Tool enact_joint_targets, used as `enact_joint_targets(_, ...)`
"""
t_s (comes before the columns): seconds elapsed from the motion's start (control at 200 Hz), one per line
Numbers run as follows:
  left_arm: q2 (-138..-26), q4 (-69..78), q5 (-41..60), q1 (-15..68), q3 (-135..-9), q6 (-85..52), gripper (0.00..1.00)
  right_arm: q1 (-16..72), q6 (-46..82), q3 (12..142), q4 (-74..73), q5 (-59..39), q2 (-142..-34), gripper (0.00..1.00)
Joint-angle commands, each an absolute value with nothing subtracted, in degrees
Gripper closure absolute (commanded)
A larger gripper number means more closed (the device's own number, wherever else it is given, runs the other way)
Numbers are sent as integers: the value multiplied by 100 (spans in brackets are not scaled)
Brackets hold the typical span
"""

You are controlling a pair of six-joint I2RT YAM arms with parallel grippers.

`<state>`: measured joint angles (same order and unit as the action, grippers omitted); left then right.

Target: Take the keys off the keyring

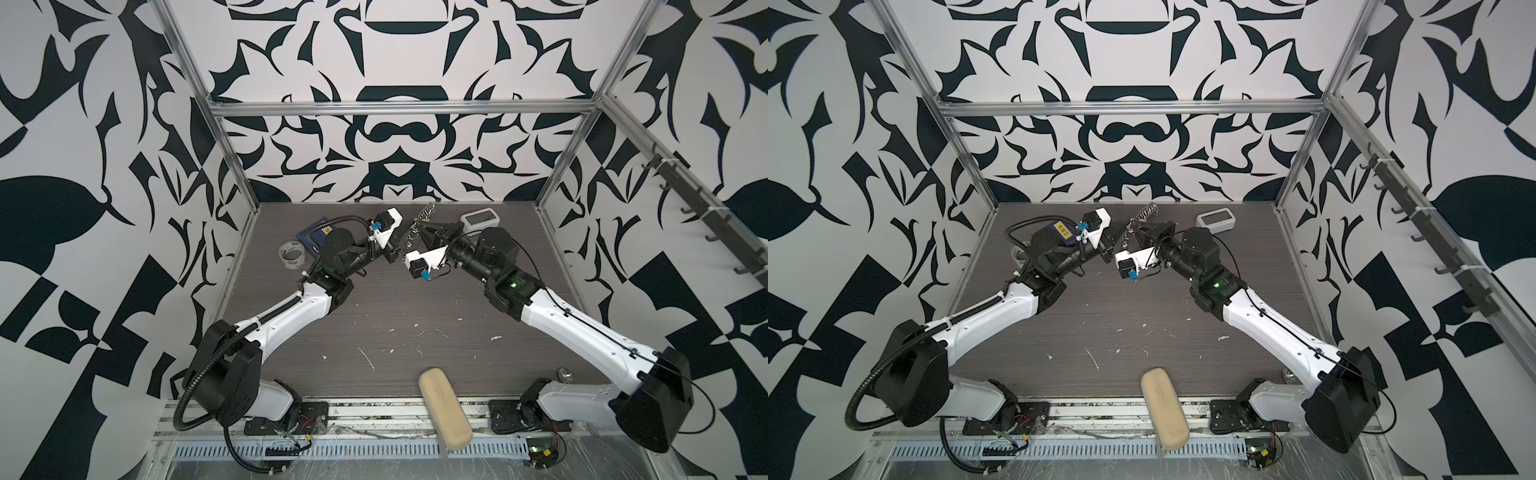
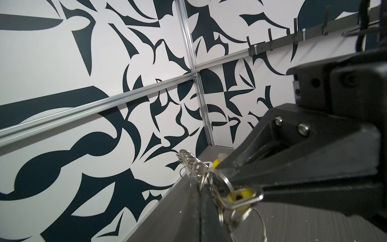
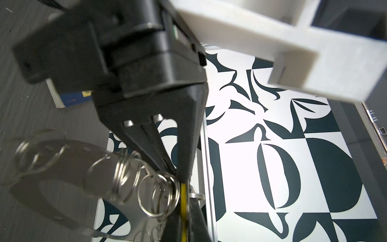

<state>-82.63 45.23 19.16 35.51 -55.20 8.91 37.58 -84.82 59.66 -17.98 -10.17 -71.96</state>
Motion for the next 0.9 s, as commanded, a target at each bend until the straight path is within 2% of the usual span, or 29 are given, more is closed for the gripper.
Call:
enact_joint_targets(0.0,-8481,5665,1935,3586,-6251,503,100,3944,-8382,6407,-1295,-1853,-7483,100)
enact_joint_targets(0.125,-8784,5661,1795,3590,-6839,490,100,3733,-8420,6838,-1224,-1913,-7757,100)
enact_joint_targets(0.45,-9232,5292,2154,3582,-8224,814,100,3377,-8671,7956,-1485,-2048,-8282,100)
enact_joint_targets(0.895,-9334,4869,2262,3577,-9053,1167,100,3376,-8775,8670,-1979,-1849,-8602,100)
